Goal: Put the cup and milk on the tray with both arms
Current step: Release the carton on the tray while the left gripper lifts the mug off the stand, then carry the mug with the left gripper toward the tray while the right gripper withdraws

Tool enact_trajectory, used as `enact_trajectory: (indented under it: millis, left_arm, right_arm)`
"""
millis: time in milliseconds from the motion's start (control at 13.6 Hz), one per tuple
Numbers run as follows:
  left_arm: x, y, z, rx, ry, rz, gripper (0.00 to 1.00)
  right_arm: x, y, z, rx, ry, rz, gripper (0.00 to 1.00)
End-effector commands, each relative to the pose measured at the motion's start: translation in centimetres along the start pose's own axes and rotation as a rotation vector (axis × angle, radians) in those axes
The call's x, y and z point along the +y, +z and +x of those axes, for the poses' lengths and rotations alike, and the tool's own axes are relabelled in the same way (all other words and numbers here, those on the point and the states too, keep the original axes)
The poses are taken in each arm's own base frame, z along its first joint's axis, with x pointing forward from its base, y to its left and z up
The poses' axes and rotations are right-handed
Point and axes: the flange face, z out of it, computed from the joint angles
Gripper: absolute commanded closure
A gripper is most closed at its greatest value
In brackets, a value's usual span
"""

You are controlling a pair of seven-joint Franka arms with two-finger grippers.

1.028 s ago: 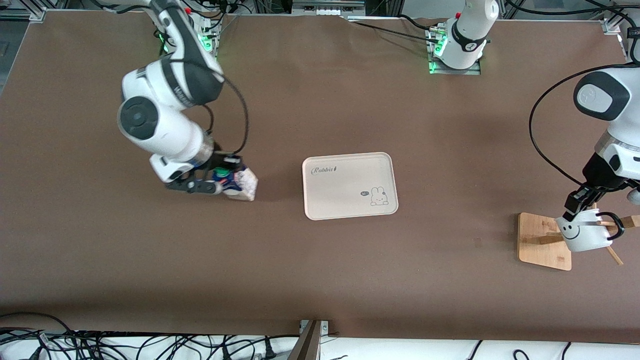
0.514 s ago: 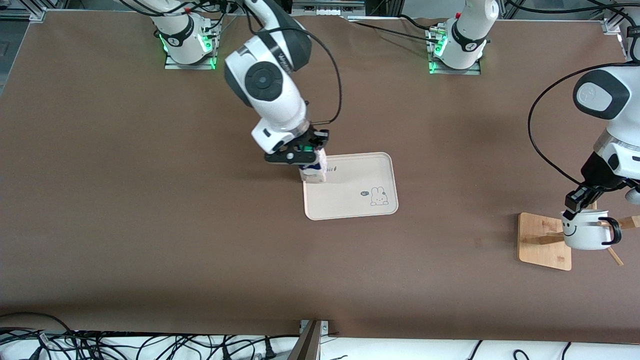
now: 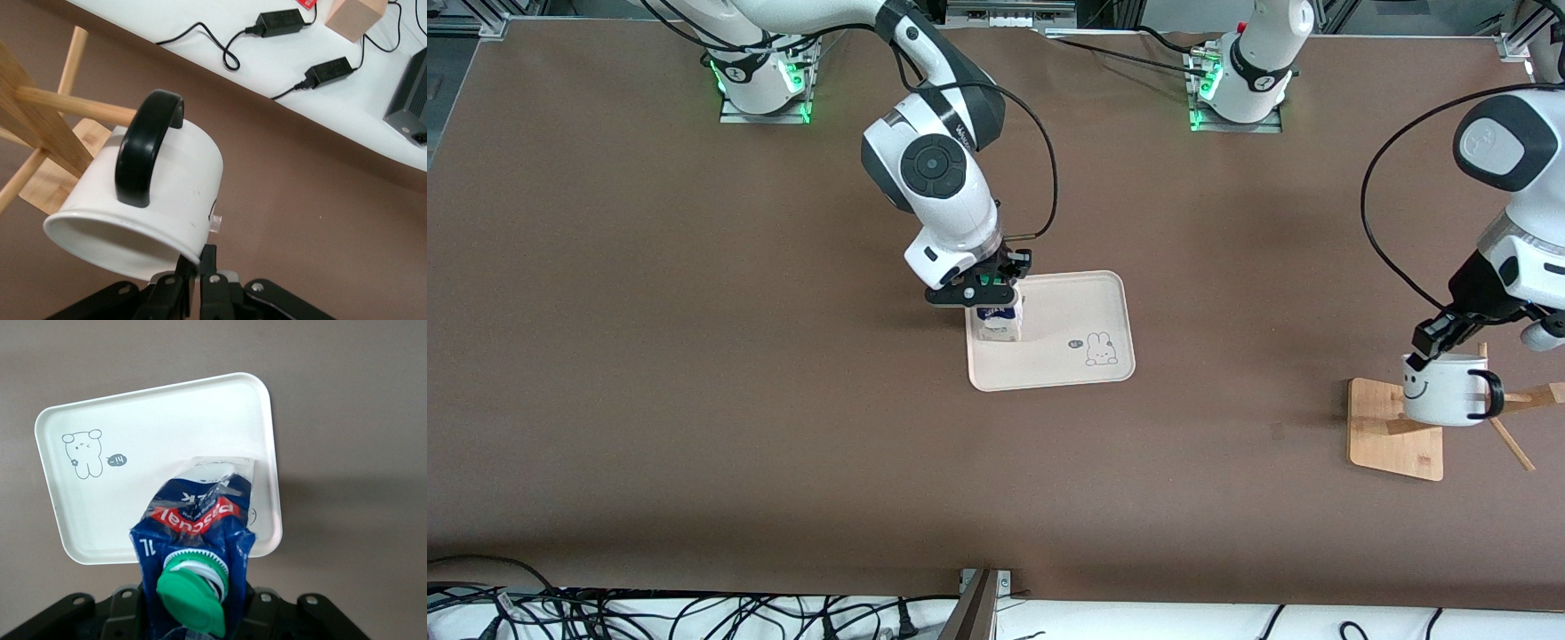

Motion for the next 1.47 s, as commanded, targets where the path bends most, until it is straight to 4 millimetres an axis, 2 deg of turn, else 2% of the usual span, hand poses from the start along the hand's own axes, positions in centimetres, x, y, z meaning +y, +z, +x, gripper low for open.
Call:
enact_trajectory:
  millis: [0,147,294,514,588,661,734,808,881,955,1102,1249,1395]
  left_arm:
    - [3.8,-2.6,-0.3,-0.084,0.075,-0.026,1.0]
    - [6.8,-5.0,-0.3,-0.206,0.124,-0.032,1.0]
    - [9.1,-6.9,-1.1,-0.331,0.172,-0.025,1.0]
    - [11.6,-7.4,-3.3,-0.441,0.229,-0.016,1.0]
    - [11.7,-7.4,-3.6,-0.461,0.235,-0.012,1.0]
    - [11.8,-7.6,-3.7,-0.475,0.24,-0.01,1.0]
    - [12.5,-7.8,-4.4,-0.504,0.258,-0.006,1.0]
    - [13.6,-8.1,-4.9,-0.515,0.274,-0.007,1.0]
    - [13.9,-7.8,-5.4,-0.537,0.275,0.0,1.0]
    - [14.0,-7.9,-5.7,-0.569,0.274,0.008,1.0]
    - [14.7,-7.5,-6.2,-0.649,0.295,0.019,1.0]
    - [16.3,-7.1,-6.2,-0.662,0.295,0.058,1.0]
    - [19.9,-5.9,-7.7,-0.682,0.209,0.132,1.0]
  right_arm:
    - [-0.3,-0.2,0.2,0.013,-0.013,-0.006,0.59]
    - [-0.1,0.8,0.3,0.013,-0.019,-0.027,0.58]
    - [0.0,1.6,0.4,0.015,-0.026,-0.046,0.58]
    - [0.1,2.2,0.5,0.01,-0.02,-0.049,0.57]
    - [0.2,2.4,0.5,0.009,-0.02,-0.052,0.51]
    - [0.1,2.4,0.5,0.008,-0.017,-0.051,0.15]
    - [0.2,2.1,0.6,0.011,-0.012,-0.047,0.0]
    - [0.5,1.4,1.1,0.014,-0.006,-0.04,0.0]
    - [0.5,0.2,1.2,0.02,0.005,-0.029,0.0]
    - [0.4,-1.9,1.4,0.037,0.023,-0.012,0.0]
    - [1.2,-3.6,1.6,0.027,0.045,-0.026,0.0]
    - [2.9,-7.9,3.0,0.02,0.071,-0.03,0.0]
    - [6.0,-12.7,4.3,0.008,0.107,-0.047,0.0]
